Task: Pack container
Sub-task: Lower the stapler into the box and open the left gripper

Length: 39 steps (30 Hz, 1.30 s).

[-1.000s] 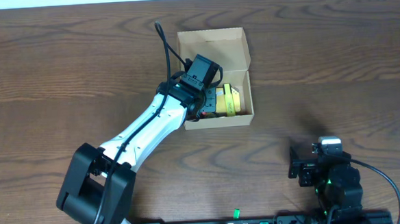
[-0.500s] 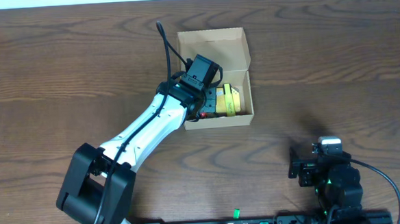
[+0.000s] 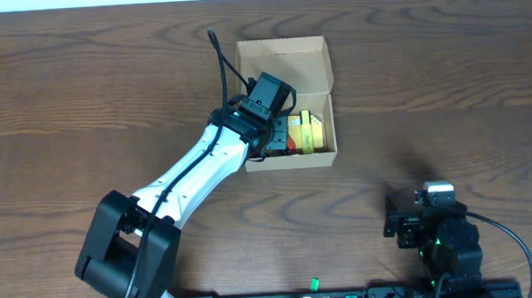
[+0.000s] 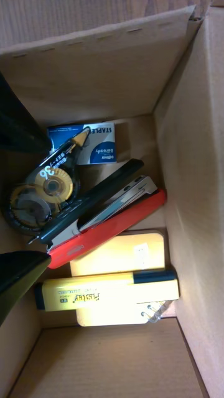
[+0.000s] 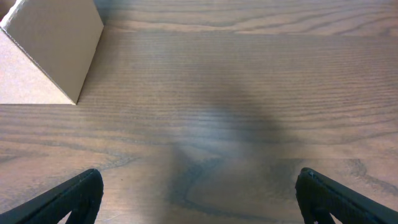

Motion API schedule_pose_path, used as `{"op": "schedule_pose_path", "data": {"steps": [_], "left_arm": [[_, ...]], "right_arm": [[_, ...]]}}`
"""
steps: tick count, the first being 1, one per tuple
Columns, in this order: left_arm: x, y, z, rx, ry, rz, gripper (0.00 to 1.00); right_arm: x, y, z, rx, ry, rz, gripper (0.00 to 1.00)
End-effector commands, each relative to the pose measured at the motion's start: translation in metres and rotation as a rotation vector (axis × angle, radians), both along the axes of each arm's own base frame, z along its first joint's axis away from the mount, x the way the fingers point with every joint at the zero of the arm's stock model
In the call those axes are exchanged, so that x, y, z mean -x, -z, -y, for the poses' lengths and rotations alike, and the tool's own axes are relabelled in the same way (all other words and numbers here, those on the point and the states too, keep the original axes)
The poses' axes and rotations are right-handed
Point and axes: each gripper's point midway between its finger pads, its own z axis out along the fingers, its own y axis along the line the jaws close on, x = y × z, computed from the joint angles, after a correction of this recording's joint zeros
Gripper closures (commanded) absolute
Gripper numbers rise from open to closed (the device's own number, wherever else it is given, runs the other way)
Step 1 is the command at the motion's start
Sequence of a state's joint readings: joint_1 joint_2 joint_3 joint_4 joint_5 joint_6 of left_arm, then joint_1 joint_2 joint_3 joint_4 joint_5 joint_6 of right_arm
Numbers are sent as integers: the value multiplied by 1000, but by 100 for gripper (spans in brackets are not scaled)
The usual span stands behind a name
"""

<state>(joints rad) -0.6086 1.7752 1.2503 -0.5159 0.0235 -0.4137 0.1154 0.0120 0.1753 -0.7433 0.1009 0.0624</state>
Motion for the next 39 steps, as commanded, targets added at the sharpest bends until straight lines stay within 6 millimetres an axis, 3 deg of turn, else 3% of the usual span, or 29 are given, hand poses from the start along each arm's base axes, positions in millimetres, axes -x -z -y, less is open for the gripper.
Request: {"op": "schedule_pose_path", "data": {"steps": [1, 6, 10, 15, 19, 21, 23, 26, 31, 39], "left_arm": [[-10, -8, 3, 8, 1, 28, 48], [-16, -21, 5, 22, -2, 59, 48], [-22, -42, 6, 36, -11, 110, 48], [-23, -81, 5, 82, -9, 186, 48], [-19, -125, -2, 127, -23, 281, 44], [-16, -149, -9, 143, -40, 340, 18], [-13, -168, -18, 143, -62, 389, 4], [-8, -187, -31, 134, -94, 440, 5], [4, -202, -46, 122, -113, 465, 5], [9, -201, -48, 115, -109, 447, 5]], "right_arm": [[1, 5, 1, 12, -4, -10, 1], [1, 5, 1, 12, -4, -10, 1], [1, 5, 1, 12, -4, -10, 1], [1, 5, 1, 12, -4, -10, 1], [1, 5, 1, 12, -4, -10, 1], [1, 5, 1, 12, -4, -10, 1], [1, 5, 1, 12, -4, -10, 1], [1, 5, 1, 12, -4, -10, 1], [1, 5, 1, 12, -4, -10, 1], [1, 5, 1, 12, -4, -10, 1]]}}
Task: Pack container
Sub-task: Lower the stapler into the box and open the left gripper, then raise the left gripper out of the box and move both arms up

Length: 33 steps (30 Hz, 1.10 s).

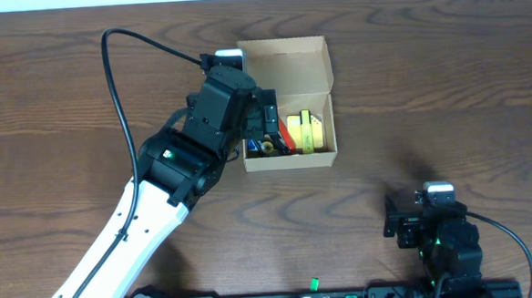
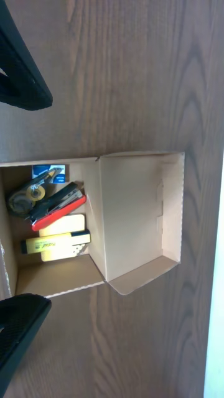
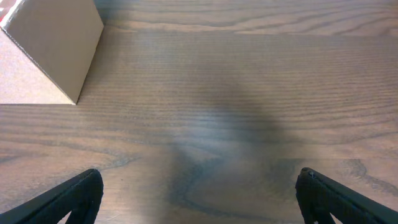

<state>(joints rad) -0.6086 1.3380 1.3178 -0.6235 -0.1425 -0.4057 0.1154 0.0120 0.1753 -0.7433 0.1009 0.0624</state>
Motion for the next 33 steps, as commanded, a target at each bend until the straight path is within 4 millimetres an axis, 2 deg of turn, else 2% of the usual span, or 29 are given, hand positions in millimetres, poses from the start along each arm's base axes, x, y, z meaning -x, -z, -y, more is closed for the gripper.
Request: {"op": "schedule_pose_path", "data": {"steps": [1, 7, 14, 28, 33], "left_arm": [[-4, -16, -5, 4, -17, 44, 5], [-3, -15, -5, 2, -16, 40, 5], [6, -2, -12, -41, -16, -20, 4], [9, 2, -14, -53, -16, -36, 5], [17, 11, -19, -85, -15, -82, 5]], "right_arm": [[1, 5, 1, 12, -4, -10, 1], [1, 5, 1, 12, -4, -10, 1], [1, 5, 1, 12, -4, -10, 1], [0, 4, 1, 11, -4, -4, 1], [-1, 2, 0, -17, 12, 7, 1]]}}
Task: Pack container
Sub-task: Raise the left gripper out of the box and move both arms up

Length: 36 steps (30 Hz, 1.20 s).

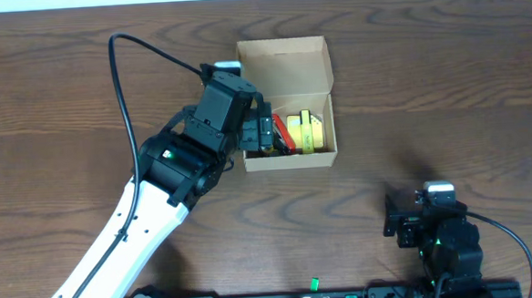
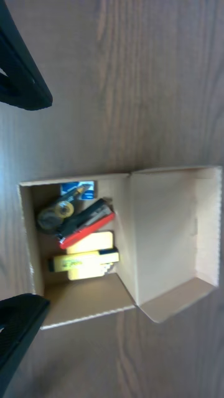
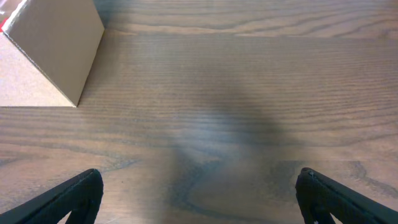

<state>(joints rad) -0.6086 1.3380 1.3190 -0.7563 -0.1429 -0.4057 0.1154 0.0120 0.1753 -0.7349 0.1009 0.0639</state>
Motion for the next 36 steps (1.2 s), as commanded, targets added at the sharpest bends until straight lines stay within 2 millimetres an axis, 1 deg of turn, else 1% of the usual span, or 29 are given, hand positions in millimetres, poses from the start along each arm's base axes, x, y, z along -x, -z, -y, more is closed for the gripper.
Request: {"op": "schedule_pose_path", "data": {"steps": [1, 3, 4, 7, 8, 10, 11, 13, 15, 18, 22, 29, 31, 33, 36], "left_arm": [[1, -8, -8, -20, -13, 12, 4], [3, -6, -9, -28, -13, 1, 0], [3, -6, -10, -29, -14, -1, 8], [4, -5, -10, -30, -13, -4, 19], [4, -5, -10, -29, -14, -4, 25], [4, -5, -10, -22, -24, -6, 34], [4, -5, -10, -16, -31, -8, 42], [3, -5, -12, -5, -47, -11, 56], [1, -5, -15, 13, -78, -17, 75], [-1, -5, -19, 44, -118, -29, 94], [-3, -4, -25, 92, -168, -53, 94], [-5, -1, -34, 148, -218, -93, 94], [-8, -1, -38, 165, -234, -101, 91], [-11, -1, -46, 170, -259, -102, 89], [-14, -1, -51, 194, -267, -111, 89]], "right_arm": [[-1, 2, 0, -40, 27, 6, 1], [-5, -4, 0, -102, 58, 33, 1], [-6, -6, -3, -131, 60, 43, 1], [-10, -15, -18, -192, -9, 73, 1], [-10, -18, -26, -215, -48, 79, 1], [-9, -17, -34, -239, -91, 70, 1], [-8, -18, -38, -251, -111, 66, 1], [-7, -18, -40, -261, -120, 64, 1], [-7, -17, -41, -319, -90, 53, 1], [-6, -17, -44, -429, -44, 32, 1], [-6, -17, -44, -536, 20, 16, 1], [-6, -18, -45, -550, 17, 19, 1], [-6, -24, -55, -568, -41, 26, 1], [-10, -38, -63, -584, -102, 72, 1], [-19, -52, -65, -590, -124, 122, 1]]}}
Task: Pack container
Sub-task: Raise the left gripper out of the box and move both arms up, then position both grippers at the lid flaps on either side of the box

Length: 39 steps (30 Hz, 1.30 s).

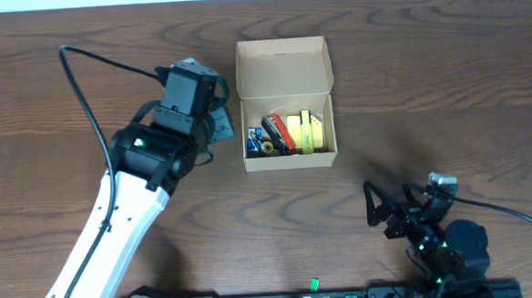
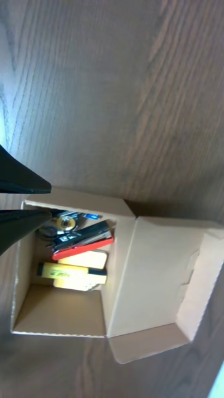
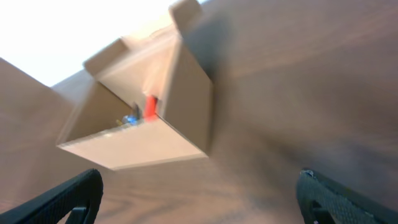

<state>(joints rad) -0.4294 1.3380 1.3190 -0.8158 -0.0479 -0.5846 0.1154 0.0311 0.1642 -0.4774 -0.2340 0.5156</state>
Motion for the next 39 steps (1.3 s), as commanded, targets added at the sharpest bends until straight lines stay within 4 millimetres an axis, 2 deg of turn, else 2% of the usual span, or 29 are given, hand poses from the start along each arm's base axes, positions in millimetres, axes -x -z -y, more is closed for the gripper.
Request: {"op": "schedule_pose_path", "data": {"steps": [1, 5, 9, 15, 18, 20, 21, 22, 24, 29, 30, 35, 39], "left_arm": [[-4, -12, -4, 61, -20, 14, 90], [-10, -12, -10, 103, -43, 6, 94], [-21, -10, -8, 172, -57, -4, 94], [-40, 2, -1, 231, -59, -22, 94], [-51, 15, -3, 241, -83, -49, 94], [-57, 23, -5, 239, -93, -59, 94], [-60, 26, -7, 238, -99, -62, 94], [-65, 31, -9, 237, -108, -65, 94], [-75, 37, -15, 238, -127, -60, 94], [-95, 49, -28, 233, -169, -40, 94], [-100, 49, -32, 217, -184, -24, 94], [-119, 43, -52, 136, -265, 76, 94], [-132, 41, -52, 143, -272, 119, 94]], "right_arm": [[-6, -7, -6, -18, -29, 14, 1], [-19, -20, -8, -11, -36, 8, 1], [-46, -47, -11, 80, -71, -27, 1], [-105, -79, -17, 125, -93, -121, 1], [-139, -84, -22, 125, -98, -171, 1], [-154, -82, -25, 123, -108, -196, 1], [-161, -80, -26, 123, -110, -207, 4], [-169, -76, -26, 124, -110, -223, 11], [-182, -66, -27, 127, -107, -249, 36], [-196, -47, -28, 129, -108, -268, 85], [-198, -46, -28, 128, -102, -268, 98], [-208, -40, -20, 109, -31, -279, 99], [-215, -35, -15, 119, -3, -276, 99]]}}
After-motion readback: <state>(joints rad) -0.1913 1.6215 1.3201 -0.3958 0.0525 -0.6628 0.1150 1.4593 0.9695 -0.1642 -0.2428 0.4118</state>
